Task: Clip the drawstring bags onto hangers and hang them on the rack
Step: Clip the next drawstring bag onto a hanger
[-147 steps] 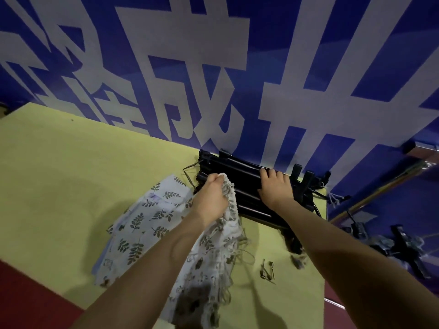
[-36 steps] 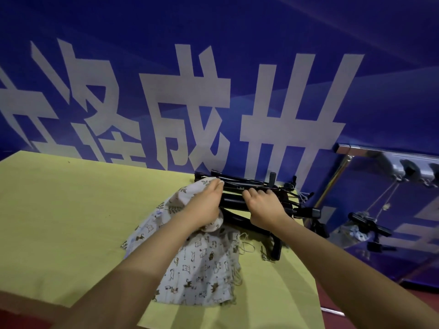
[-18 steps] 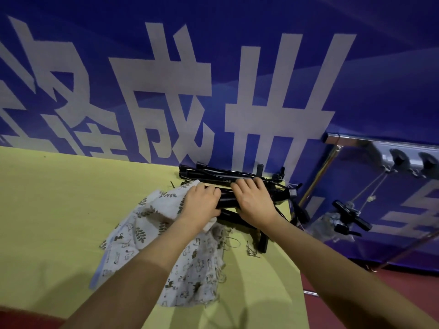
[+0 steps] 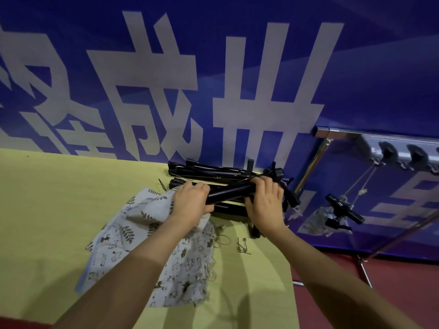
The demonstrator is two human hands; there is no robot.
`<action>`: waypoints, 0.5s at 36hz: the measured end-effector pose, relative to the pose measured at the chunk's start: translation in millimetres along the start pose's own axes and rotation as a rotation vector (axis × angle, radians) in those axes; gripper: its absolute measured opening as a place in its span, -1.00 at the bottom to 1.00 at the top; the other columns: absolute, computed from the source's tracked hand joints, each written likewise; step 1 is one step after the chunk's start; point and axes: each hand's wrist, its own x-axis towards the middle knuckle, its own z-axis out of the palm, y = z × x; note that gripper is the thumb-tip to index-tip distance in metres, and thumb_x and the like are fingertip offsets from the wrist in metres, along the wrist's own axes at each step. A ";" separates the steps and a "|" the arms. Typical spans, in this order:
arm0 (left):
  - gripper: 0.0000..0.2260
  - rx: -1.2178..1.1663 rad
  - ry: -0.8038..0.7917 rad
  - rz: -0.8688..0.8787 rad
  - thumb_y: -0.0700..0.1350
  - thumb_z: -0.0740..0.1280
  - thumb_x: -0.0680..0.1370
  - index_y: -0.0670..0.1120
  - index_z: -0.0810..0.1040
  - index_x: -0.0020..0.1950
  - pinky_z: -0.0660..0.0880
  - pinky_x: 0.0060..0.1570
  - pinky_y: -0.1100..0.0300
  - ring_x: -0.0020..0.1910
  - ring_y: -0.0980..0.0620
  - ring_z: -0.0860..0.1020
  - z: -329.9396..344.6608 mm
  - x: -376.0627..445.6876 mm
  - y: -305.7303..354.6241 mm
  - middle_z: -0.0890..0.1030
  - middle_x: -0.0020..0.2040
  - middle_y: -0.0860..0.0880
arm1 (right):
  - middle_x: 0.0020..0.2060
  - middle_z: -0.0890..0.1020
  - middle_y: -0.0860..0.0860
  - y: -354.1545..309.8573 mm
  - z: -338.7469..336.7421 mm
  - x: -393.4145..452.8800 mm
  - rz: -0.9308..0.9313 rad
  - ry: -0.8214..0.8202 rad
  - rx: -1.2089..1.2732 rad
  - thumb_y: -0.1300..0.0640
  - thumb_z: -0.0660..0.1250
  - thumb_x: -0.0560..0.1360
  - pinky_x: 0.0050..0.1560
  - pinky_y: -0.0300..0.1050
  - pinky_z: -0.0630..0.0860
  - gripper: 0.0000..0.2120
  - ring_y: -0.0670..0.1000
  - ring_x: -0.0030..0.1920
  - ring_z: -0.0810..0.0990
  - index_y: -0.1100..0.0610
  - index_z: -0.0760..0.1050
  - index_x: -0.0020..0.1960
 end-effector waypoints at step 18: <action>-0.64 -0.205 -0.024 -0.069 0.23 0.32 0.41 -0.05 0.54 -0.05 0.34 -0.01 0.11 -0.05 -0.01 0.35 48.3 19.5 43.2 0.49 -0.15 0.04 | 0.25 0.45 0.19 107.1 18.4 -5.3 0.879 -0.520 0.232 0.01 0.32 0.52 0.27 0.18 0.38 -0.56 0.26 0.24 0.44 0.15 0.32 0.32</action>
